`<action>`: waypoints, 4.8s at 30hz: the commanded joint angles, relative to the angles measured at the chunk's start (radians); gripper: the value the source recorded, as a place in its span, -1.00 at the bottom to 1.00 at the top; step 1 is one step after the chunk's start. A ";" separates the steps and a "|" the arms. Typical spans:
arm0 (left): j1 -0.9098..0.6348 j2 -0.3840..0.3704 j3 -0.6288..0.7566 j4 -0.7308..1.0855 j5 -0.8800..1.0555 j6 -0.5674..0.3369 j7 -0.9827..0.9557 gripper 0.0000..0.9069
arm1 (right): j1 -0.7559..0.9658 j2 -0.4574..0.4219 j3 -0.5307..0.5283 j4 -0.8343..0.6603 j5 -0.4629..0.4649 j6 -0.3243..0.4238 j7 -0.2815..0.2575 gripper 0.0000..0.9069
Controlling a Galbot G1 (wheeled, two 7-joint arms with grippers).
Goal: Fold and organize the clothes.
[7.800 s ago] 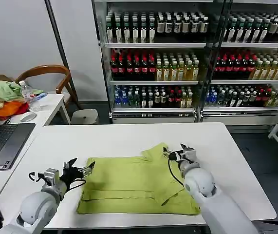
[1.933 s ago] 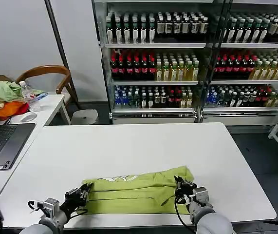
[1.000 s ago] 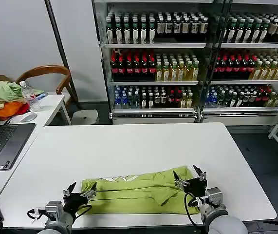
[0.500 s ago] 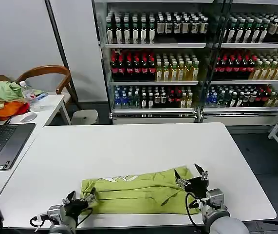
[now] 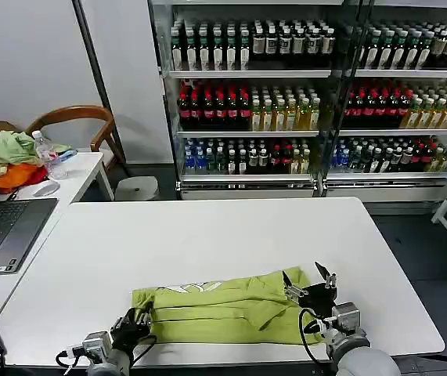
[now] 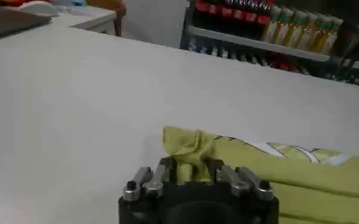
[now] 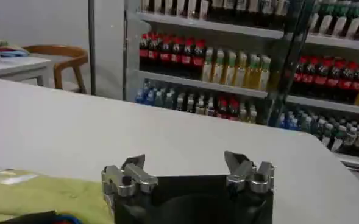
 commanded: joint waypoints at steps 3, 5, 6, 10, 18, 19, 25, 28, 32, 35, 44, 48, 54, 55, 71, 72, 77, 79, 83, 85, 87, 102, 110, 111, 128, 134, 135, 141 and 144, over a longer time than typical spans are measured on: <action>-0.010 -0.013 0.011 0.008 0.048 -0.004 0.032 -0.91 | 0.004 -0.003 0.001 -0.003 -0.010 0.003 0.002 1.00; -0.012 -0.014 0.008 0.004 0.048 -0.003 0.037 -0.91 | 0.006 -0.009 0.006 0.002 -0.011 0.003 0.003 1.00; -0.012 -0.014 0.004 -0.005 0.046 -0.003 0.037 -0.91 | 0.008 -0.010 0.008 0.002 -0.011 0.003 0.003 1.00; -0.008 -0.011 -0.032 -0.031 0.048 0.009 0.037 -0.93 | 0.017 -0.016 0.013 0.000 -0.011 0.003 0.003 1.00; 0.025 0.064 -0.221 -0.063 0.054 0.111 0.076 -0.93 | 0.030 -0.015 0.016 -0.006 -0.018 0.009 0.004 1.00; 0.029 0.072 -0.249 -0.055 0.074 0.144 0.101 -0.91 | 0.034 -0.012 0.018 -0.007 -0.018 0.009 0.004 1.00; 0.025 0.088 -0.416 0.004 0.090 0.198 0.147 -0.93 | 0.036 -0.015 0.024 -0.004 -0.018 0.011 0.004 1.00; 0.031 0.115 -0.496 0.024 0.083 0.203 0.160 -0.91 | 0.033 -0.018 0.029 -0.001 -0.018 0.013 0.004 1.00; 0.058 0.178 -0.576 0.060 0.067 0.205 0.156 -0.91 | 0.030 -0.017 0.036 0.003 -0.024 0.023 0.005 1.00; 0.082 0.218 -0.643 0.074 0.064 0.204 0.171 -0.91 | 0.017 0.000 0.035 0.008 -0.034 0.036 0.004 1.00; 0.117 0.216 -0.618 -0.100 0.027 0.201 0.203 -0.91 | 0.016 -0.008 0.051 0.047 -0.055 0.039 0.005 1.00; 0.103 0.162 -0.483 -0.226 0.015 0.202 0.238 -0.89 | 0.009 -0.020 0.077 0.048 -0.055 0.038 0.004 1.00; 0.053 0.085 -0.225 -0.278 0.094 0.201 0.282 -0.89 | -0.003 -0.021 0.095 0.045 -0.056 0.035 0.002 1.00; 0.043 0.079 -0.212 -0.270 0.105 0.201 0.286 -0.89 | -0.006 -0.020 0.097 0.046 -0.058 0.033 0.003 1.00; -0.156 -0.032 0.016 -0.050 0.251 0.164 0.335 -0.89 | -0.036 -0.009 0.123 0.048 -0.071 0.031 0.001 1.00; -0.160 -0.035 0.021 -0.043 0.264 0.164 0.335 -0.89 | -0.036 -0.008 0.123 0.047 -0.071 0.031 0.001 1.00; -0.168 -0.051 0.050 -0.010 0.288 0.169 0.328 -0.89 | -0.037 -0.006 0.120 0.044 -0.071 0.031 0.001 1.00; -0.171 -0.056 0.055 -0.004 0.289 0.168 0.327 -0.89 | -0.037 -0.006 0.118 0.043 -0.072 0.031 0.001 1.00; -0.187 -0.073 0.063 0.028 0.314 0.158 0.314 1.00 | -0.039 -0.006 0.115 0.045 -0.072 0.033 0.000 1.00; -0.180 -0.073 0.068 0.031 0.315 0.126 0.311 1.00 | -0.037 -0.007 0.112 0.045 -0.072 0.033 0.000 1.00; -0.174 -0.074 0.070 0.026 0.314 0.094 0.319 1.00 | -0.034 -0.007 0.109 0.043 -0.072 0.034 -0.001 1.00; -0.089 -0.069 -0.013 -0.133 0.297 -0.104 0.378 1.00 | -0.005 -0.012 0.079 0.038 -0.071 0.040 -0.004 1.00; -0.023 -0.007 -0.200 -0.014 0.183 0.020 0.240 1.00 | 0.011 -0.022 0.080 0.030 -0.067 0.054 -0.005 1.00; -0.021 -0.007 -0.212 0.004 0.179 0.021 0.241 1.00 | 0.011 -0.024 0.080 0.030 -0.066 0.055 -0.005 1.00; -0.023 -0.022 -0.300 0.133 0.049 0.058 0.340 1.00 | -0.013 -0.045 0.117 0.027 -0.040 0.069 0.000 1.00; -0.013 -0.032 -0.310 0.128 0.041 0.068 0.363 1.00 | 0.000 -0.042 0.109 0.014 -0.040 0.070 0.000 1.00; -0.011 -0.037 -0.309 0.125 0.035 0.068 0.365 1.00 | 0.001 -0.042 0.108 0.013 -0.040 0.070 0.000 1.00; -0.013 -0.046 -0.295 0.126 0.029 0.068 0.363 -0.91 | 0.003 -0.041 0.108 0.011 -0.041 0.071 0.000 1.00; -0.020 -0.054 -0.295 0.127 0.013 0.064 0.354 -0.91 | -0.001 -0.043 0.111 0.013 -0.041 0.071 0.000 1.00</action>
